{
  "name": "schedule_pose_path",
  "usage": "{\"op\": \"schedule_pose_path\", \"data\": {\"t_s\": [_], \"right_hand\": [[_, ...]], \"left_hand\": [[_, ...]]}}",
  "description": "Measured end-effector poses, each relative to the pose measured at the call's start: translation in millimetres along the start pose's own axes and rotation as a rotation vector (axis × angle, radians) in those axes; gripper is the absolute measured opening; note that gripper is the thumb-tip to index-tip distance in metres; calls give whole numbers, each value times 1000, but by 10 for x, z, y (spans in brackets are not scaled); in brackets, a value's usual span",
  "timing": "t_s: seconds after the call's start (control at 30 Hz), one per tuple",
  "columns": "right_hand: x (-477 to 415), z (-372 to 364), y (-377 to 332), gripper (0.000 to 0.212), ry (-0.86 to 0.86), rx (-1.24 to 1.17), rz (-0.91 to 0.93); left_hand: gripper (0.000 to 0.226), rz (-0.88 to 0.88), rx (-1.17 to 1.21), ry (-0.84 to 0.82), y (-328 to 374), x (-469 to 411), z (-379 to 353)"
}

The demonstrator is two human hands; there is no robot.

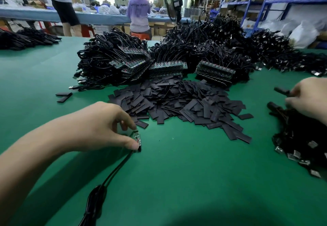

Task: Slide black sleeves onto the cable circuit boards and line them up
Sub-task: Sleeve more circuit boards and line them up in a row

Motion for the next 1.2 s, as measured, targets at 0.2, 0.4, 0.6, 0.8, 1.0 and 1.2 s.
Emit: {"op": "schedule_pose_path", "data": {"t_s": [0.2,0.4,0.6,0.8,1.0,1.2], "right_hand": [[717,451,-552,42,191,-131,323],[2190,437,-1434,52,-386,-505,790],[2323,182,-1527,24,-697,-1069,654],[2071,121,-1412,36,-956,-1427,445],[1945,-41,-1349,49,-1039,-1505,296],[1947,-126,-1359,44,-1101,-1461,281]], "left_hand": [[39,-2,87,79,7,-83,-117],[31,-140,756,300,292,-120,-46],[25,-246,887,425,677,-294,10],[25,-134,502,509,622,-765,-86],[34,22,-16,519,526,-1138,-383],[22,68,-122,530,516,-1216,-387]]}}
Point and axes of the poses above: each hand's wrist, its own x-axis away from the middle knuckle, its own z-axis out of the back of the hand, y = z × x, the point moved 3 cm from there along -x, towards the middle knuckle, and after that the axes turned 10 degrees about -z, right-handed, at the moved point
